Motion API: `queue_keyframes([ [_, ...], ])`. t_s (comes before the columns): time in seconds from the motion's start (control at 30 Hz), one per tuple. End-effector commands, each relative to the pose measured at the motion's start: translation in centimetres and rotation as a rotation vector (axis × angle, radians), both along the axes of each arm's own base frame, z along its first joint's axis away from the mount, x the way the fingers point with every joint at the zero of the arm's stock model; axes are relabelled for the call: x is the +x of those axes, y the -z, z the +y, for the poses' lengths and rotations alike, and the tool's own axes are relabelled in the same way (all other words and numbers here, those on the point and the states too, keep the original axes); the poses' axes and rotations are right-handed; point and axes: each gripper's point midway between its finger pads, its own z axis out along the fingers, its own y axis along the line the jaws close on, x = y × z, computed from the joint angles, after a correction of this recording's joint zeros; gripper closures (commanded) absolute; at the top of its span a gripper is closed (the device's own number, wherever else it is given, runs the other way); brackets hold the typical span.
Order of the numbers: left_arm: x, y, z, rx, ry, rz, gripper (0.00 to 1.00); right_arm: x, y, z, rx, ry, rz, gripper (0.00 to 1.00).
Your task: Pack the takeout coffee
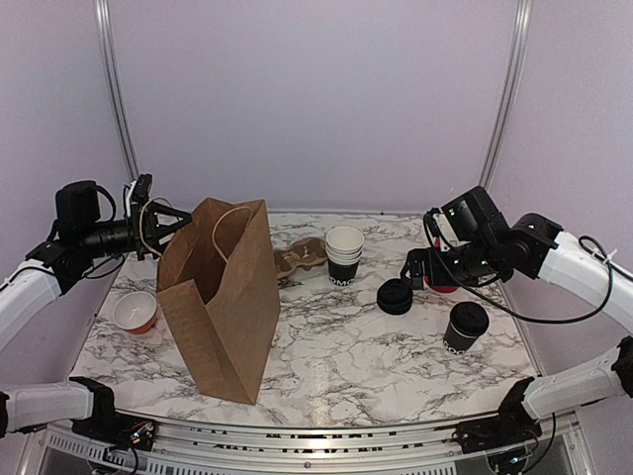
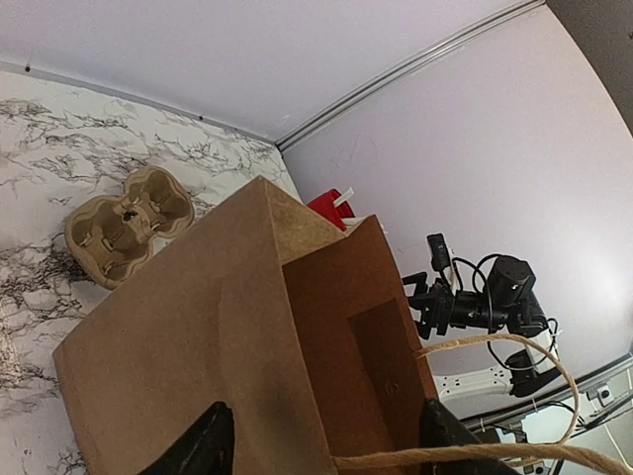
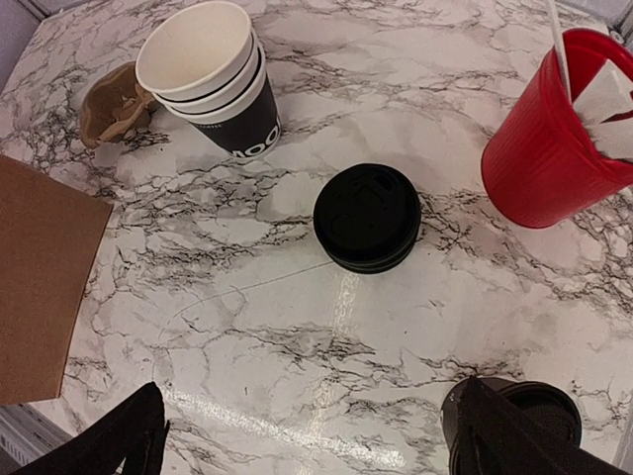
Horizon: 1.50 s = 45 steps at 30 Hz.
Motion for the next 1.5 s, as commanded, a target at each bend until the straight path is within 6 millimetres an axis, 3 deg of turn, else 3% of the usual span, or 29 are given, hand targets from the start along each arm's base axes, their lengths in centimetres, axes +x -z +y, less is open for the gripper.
queue_keyframes([
  [0.0, -0.9, -1.7, -0.1, 0.002, 0.038, -0.080, 0.36, 0.1, -0.7, -0.1, 0.024, -0.005, -0.027, 0.00],
  [0.43, -0.9, -0.4, 1.3, 0.155, -0.015, -0.135, 0.39, -0.2, -0.6, -0.1, 0.032, -0.013, -0.031, 0.00],
  [0.57, -0.8, -0.5, 1.7, 0.179, -0.037, -0.137, 0.43, -0.3, -0.6, -0.2, 0.035, -0.013, -0.033, 0.00],
  [0.83, -1.7, -0.4, 1.8, 0.161, -0.043, -0.084, 0.60, -0.4, -0.7, -0.3, 0.031, -0.016, -0.036, 0.00],
  [1.3, -3.5, -0.3, 1.5, 0.150, -0.040, -0.033, 0.63, -0.3, -0.9, -0.6, 0.003, -0.026, -0.047, 0.00],
  [1.47, -3.5, 0.2, 1.1, 0.179, -0.050, -0.006, 0.69, -0.5, -0.8, -0.7, -0.003, -0.028, -0.045, 0.00],
])
